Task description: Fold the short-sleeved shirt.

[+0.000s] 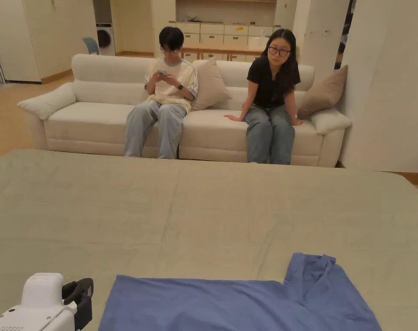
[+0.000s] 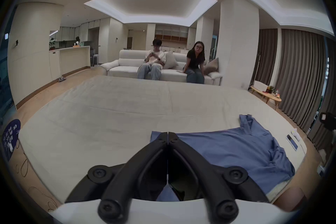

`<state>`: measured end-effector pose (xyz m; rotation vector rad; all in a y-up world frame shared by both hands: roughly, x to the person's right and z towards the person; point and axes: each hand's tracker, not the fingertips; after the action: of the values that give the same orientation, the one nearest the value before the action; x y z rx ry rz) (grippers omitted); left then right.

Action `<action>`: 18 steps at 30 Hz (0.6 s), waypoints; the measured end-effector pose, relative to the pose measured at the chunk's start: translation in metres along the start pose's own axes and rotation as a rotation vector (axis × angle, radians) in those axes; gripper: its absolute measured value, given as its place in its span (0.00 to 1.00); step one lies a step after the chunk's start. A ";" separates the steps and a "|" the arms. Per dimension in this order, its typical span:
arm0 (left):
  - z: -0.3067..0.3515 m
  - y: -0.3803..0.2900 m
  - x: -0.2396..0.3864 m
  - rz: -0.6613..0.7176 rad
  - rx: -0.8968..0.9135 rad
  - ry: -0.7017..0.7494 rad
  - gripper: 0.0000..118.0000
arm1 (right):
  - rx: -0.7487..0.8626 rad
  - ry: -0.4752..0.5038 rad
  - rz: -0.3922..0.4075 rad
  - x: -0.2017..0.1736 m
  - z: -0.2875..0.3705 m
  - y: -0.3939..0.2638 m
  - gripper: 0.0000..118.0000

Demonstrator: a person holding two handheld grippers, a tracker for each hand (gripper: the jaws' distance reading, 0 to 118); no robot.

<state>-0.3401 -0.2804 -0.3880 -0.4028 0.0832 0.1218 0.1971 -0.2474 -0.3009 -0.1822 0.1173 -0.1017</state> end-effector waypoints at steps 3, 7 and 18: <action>-0.061 0.008 -0.004 0.013 -0.076 0.001 0.00 | 0.000 -0.006 -0.002 0.007 -0.011 0.012 0.00; -0.146 0.007 -0.016 0.009 -0.258 -0.001 0.04 | -0.022 -0.009 0.019 0.007 -0.026 0.016 0.00; -0.244 -0.028 -0.032 0.045 -0.488 -0.047 0.82 | -0.083 -0.027 0.031 0.003 -0.048 0.009 0.00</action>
<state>-0.3818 -0.4060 -0.5970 -0.8850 0.0148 0.1964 0.1950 -0.2475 -0.3500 -0.2643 0.0972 -0.0630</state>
